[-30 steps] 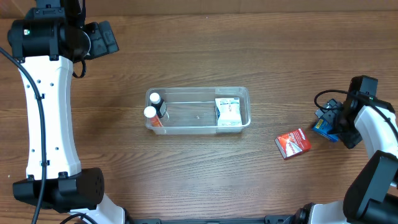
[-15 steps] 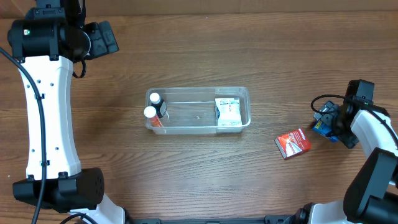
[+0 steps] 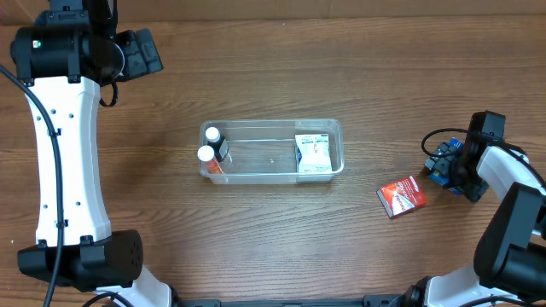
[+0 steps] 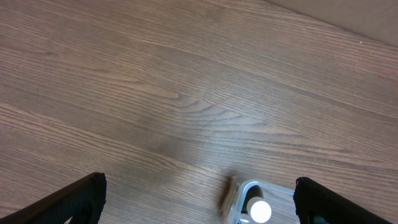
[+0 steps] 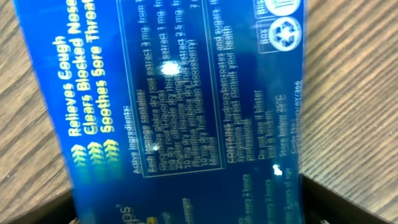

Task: Pack container
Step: 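Move the right gripper to the blue lozenge box and grasp it, then lower the blue box into the container's middle and release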

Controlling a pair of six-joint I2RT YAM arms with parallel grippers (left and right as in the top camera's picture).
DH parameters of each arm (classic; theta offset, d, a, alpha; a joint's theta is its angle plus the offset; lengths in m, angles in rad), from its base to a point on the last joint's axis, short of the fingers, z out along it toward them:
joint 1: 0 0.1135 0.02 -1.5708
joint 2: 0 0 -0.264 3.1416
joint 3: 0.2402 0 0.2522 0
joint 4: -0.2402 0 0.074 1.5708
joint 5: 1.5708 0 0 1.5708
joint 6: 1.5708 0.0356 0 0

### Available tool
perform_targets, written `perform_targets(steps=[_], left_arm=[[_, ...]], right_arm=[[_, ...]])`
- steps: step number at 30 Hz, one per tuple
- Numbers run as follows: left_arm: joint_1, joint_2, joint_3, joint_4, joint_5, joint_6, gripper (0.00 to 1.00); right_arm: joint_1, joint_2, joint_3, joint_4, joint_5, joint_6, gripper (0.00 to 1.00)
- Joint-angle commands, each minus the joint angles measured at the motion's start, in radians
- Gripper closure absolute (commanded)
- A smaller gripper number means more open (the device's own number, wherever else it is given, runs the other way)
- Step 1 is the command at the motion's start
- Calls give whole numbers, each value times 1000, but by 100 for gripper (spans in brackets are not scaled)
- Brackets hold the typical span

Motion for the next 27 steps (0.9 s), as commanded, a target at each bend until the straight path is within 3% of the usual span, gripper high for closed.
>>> perform_targets(steps=[1,5,12,19,23,27], left_arm=[[-1,-32,24,3,-3,-3,3],[-1,-32,24,3,-2,-3,3],[-1,-32,24,4,-2,-3,3],[-1,-32,24,4,-3,-3,3],[-1,-32,24,5,-3,-3,3],[-1,-32,24,5,-3,-3,3]], right_arm=[[0,16,-6,5,-3,-8,24],[0,15,-3,2,-3,-8,40],[0,-36,49,-90,-24,-8,40],[27,-191,220,-270,-126,-25,40],[109,-282,308,-340,-171,-27,40],[306,-364,369,-373,-177,-27,40]])
